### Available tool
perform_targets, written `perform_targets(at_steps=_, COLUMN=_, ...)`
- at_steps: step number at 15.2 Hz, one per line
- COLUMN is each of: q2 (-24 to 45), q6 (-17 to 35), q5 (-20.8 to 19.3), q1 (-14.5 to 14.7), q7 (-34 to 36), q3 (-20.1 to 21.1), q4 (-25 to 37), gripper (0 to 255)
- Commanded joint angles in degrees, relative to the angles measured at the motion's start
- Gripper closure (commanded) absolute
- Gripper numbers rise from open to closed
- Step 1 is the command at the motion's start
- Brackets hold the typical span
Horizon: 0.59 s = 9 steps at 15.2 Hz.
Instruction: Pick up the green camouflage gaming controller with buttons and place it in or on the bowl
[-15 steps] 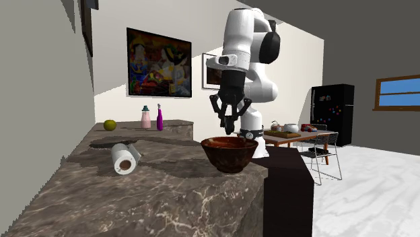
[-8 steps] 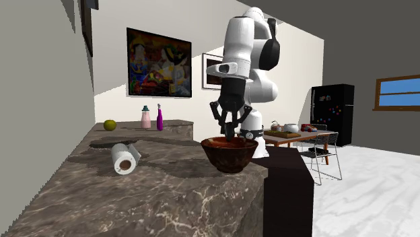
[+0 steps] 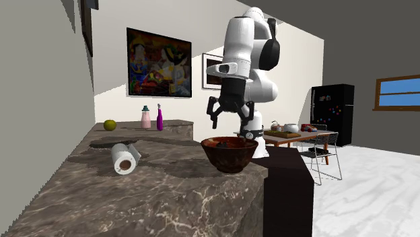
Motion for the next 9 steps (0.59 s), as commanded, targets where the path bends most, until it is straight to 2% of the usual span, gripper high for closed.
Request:
perform_targets(at_steps=1, q2=0.0, q6=0.0, q5=0.0, q1=0.0, q7=0.0, q3=0.0, q4=0.0, gripper=0)
perform_targets(at_steps=2, q2=0.0, q6=0.0, q5=0.0, q1=0.0, q7=0.0, q3=0.0, q4=0.0, gripper=0)
perform_targets(at_steps=6, q2=-5.21, q6=-8.97, q5=1.51, q1=0.99, q7=-0.86, q3=0.14, q4=3.75, gripper=0)
perform_targets(at_steps=9, q2=-5.22, q6=-8.97, q5=1.51, q1=0.99, q7=-0.86, q3=0.14, q4=3.75, gripper=0)
